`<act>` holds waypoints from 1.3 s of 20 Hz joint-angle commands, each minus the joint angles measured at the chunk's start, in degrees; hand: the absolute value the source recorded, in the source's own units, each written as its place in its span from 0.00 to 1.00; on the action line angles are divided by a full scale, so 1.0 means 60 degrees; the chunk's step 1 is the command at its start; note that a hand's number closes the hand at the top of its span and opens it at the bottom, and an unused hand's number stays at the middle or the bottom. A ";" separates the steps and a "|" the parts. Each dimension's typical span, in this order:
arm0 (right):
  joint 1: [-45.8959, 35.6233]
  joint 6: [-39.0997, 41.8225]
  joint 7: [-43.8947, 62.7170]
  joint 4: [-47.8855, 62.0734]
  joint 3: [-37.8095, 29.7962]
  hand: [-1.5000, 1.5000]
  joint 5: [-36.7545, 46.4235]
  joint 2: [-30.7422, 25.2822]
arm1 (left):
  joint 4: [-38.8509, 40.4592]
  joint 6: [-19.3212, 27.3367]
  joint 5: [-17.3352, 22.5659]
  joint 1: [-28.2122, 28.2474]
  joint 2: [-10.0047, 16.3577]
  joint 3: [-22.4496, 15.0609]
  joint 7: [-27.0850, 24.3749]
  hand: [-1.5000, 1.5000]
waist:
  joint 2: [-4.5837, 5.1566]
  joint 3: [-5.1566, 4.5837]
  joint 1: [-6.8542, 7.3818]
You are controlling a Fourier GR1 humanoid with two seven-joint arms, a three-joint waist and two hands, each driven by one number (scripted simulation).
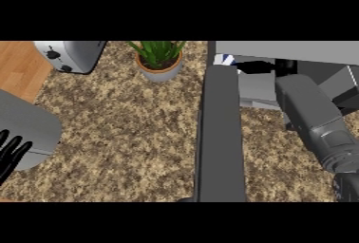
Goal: Pick up the milk, place it into the microwave and close the microwave
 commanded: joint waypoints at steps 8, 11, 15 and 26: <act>0.1094 0.3432 -0.1316 -0.0150 -0.0667 0.00 -0.0895 0.0408 | 0.0546 -0.1600 -0.0818 0.0316 -0.0620 -0.1472 -0.0237 0.00 | -0.0295 -0.0012 -0.0596; 0.1465 0.4247 -0.1498 -0.0180 -0.0972 0.00 -0.1289 0.0467 | 0.0947 -0.2063 -0.1462 0.0446 -0.0933 -0.1894 -0.0390 0.00 | -0.0355 -0.0023 -0.0723; 0.2128 0.4927 -0.2020 -0.0306 -0.1068 0.00 -0.1562 0.1120 | 0.1381 -0.2217 -0.2302 -0.0084 -0.1025 -0.1930 -0.0794 0.00 | -0.0394 -0.0029 -0.0849; 0.4825 0.5139 -0.2600 -0.1353 -0.0033 0.00 -0.1189 0.2151 | 0.2764 -0.0915 -0.4989 -0.1140 -0.1124 -0.3124 -0.2469 1.00 | -0.0640 -0.0072 -0.1517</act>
